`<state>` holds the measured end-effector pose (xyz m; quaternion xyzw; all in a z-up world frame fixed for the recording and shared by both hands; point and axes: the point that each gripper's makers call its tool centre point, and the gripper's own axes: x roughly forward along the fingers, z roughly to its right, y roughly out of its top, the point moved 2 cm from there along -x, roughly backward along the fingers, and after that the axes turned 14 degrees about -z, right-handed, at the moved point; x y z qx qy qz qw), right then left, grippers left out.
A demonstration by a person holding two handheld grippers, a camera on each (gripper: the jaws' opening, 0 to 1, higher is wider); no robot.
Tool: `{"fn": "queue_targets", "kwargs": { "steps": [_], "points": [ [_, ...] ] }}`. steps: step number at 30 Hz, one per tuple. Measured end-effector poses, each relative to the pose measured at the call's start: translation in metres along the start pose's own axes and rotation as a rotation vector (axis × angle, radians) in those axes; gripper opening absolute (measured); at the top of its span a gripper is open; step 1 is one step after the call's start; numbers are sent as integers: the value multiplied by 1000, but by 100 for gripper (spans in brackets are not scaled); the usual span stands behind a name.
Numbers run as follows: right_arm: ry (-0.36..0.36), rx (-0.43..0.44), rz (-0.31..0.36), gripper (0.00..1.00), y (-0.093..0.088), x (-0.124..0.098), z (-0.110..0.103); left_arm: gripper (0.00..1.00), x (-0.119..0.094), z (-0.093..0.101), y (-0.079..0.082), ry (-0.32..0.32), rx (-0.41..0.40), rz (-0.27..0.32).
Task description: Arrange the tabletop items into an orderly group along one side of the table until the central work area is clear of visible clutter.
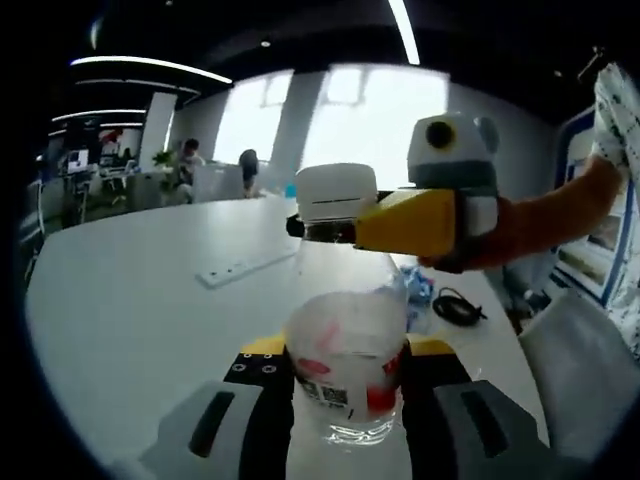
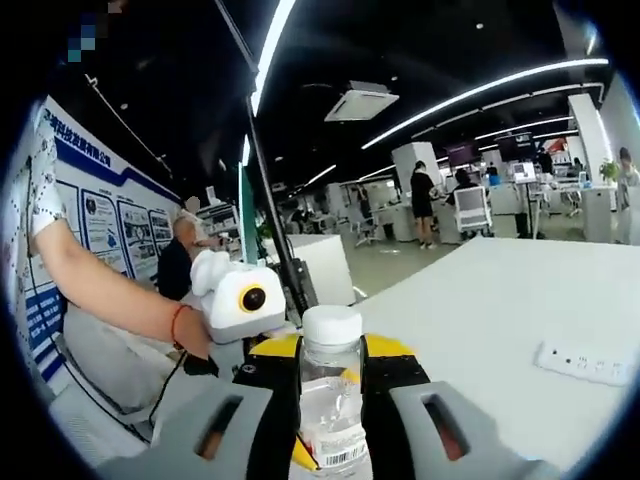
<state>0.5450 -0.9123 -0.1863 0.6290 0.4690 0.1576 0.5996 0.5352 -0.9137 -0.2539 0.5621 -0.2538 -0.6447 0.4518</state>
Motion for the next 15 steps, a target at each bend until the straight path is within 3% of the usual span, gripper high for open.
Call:
{"fn": "queue_targets", "kwargs": {
  "steps": [15],
  "points": [
    [-28,-98,-36,19,-14,10,0,37,8,-12,-14,49,30,-19]
  ]
}}
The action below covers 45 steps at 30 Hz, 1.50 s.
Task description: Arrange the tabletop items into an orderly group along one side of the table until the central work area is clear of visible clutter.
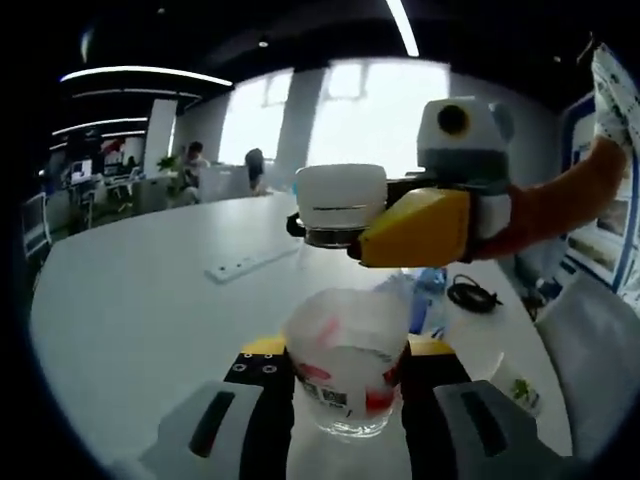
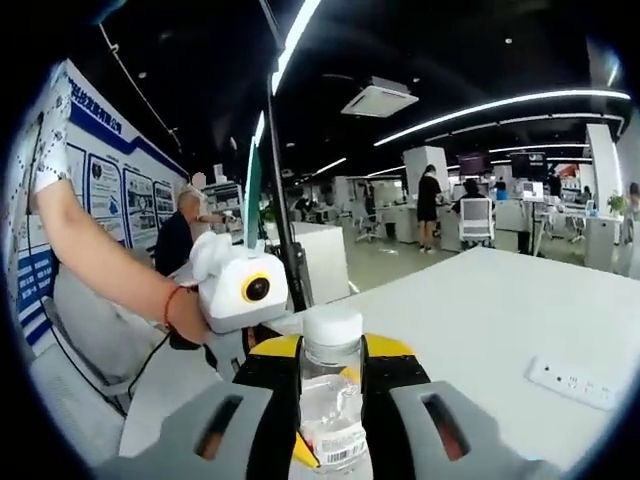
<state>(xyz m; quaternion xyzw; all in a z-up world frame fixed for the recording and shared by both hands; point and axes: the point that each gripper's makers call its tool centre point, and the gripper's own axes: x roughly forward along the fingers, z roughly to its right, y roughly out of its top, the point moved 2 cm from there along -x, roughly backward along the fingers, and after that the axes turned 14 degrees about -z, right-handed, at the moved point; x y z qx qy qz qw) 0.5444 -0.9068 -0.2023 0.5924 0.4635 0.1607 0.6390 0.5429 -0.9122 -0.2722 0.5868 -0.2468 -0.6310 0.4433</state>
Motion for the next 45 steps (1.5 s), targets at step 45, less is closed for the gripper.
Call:
{"fn": "queue_targets", "kwargs": {
  "steps": [45],
  "points": [
    [-48,-132,-59,20,-20,-8,-22,38,2,13,-16,56,118,-23]
  ]
}}
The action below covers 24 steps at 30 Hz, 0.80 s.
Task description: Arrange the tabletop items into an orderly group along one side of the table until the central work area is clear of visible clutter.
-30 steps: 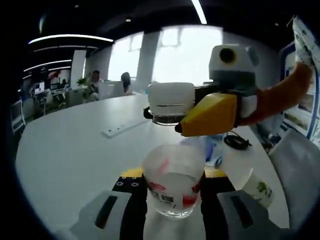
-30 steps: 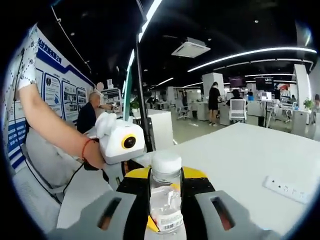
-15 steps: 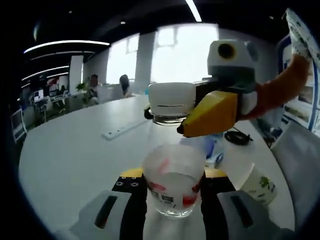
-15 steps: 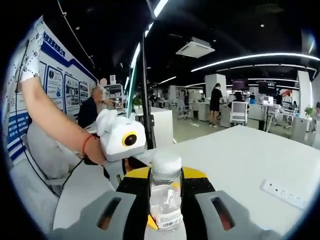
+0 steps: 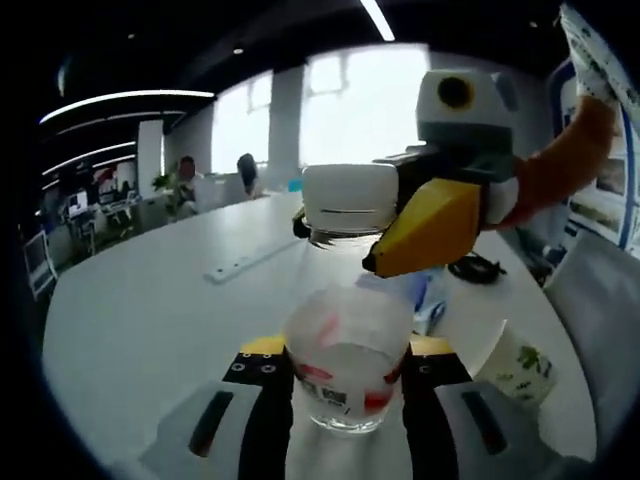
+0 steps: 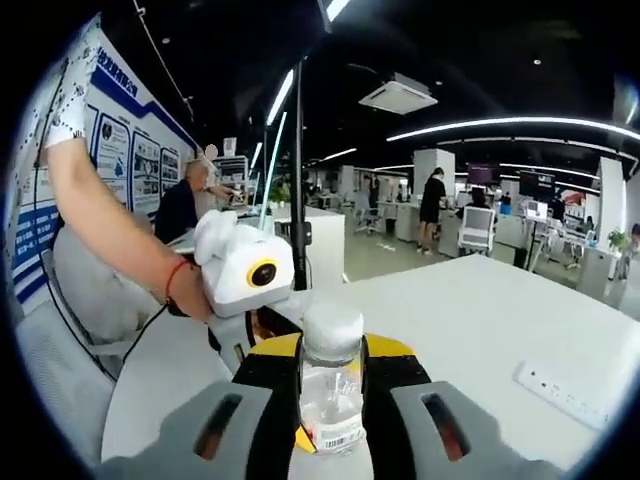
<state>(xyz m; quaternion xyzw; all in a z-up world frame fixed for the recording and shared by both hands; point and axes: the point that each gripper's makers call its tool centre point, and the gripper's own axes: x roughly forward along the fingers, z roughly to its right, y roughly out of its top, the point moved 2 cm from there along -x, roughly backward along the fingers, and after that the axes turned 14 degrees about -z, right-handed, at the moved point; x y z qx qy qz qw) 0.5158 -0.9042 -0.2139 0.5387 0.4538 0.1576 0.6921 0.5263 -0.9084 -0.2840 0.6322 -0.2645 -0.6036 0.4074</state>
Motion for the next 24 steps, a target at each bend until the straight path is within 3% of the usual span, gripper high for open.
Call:
{"fn": "queue_targets", "kwargs": {
  "steps": [9,24],
  "points": [
    [-25,-24,-15,20,-3,-4,1,39,2,2,-3,12,-12,10],
    [-14,7,-27,21,-3,-3,-1,41,1,2,-6,11,-57,7]
  ]
}}
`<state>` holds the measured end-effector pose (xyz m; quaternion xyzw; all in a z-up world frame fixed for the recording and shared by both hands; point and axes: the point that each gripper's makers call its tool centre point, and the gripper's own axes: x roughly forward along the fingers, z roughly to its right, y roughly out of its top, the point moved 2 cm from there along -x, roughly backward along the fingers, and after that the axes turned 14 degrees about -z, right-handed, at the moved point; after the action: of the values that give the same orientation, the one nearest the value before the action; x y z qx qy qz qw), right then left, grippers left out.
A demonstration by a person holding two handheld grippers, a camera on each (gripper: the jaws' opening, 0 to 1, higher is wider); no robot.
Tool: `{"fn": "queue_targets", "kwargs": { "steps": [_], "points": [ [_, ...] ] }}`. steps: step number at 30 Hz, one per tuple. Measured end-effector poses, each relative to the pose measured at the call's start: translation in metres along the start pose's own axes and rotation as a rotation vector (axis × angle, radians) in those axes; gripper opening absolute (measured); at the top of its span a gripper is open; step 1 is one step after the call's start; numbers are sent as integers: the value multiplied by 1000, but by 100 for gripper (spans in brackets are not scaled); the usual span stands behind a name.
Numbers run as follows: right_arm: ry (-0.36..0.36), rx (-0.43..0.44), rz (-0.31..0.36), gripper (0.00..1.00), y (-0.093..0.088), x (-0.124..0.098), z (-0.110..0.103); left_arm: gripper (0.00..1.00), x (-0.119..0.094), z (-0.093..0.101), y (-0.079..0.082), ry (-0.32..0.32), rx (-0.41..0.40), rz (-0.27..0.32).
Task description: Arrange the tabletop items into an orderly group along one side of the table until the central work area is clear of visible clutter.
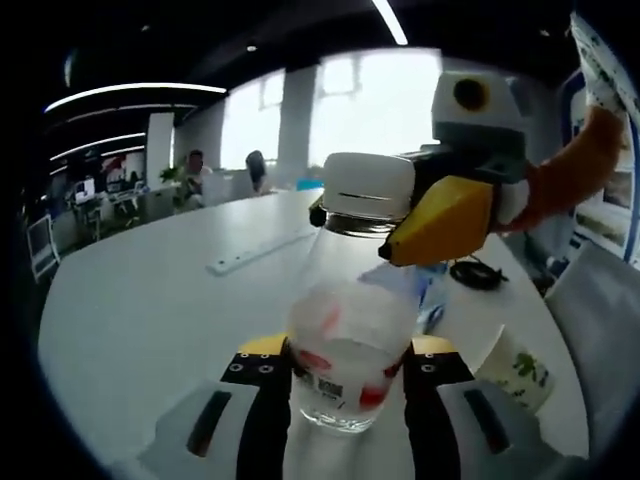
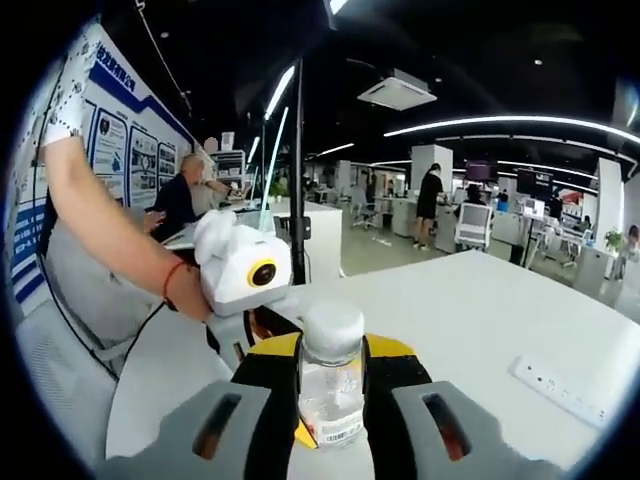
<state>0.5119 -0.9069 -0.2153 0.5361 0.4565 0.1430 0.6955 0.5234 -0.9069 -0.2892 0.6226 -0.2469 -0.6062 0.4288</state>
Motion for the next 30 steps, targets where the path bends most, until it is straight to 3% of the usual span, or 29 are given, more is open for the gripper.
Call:
{"fn": "queue_targets", "kwargs": {
  "steps": [10,30],
  "points": [
    [5,14,-14,26,-3,0,-3,47,-5,1,4,3,-16,11],
    [8,67,-44,47,-11,1,-2,60,-8,4,3,-13,-57,0]
  ]
}}
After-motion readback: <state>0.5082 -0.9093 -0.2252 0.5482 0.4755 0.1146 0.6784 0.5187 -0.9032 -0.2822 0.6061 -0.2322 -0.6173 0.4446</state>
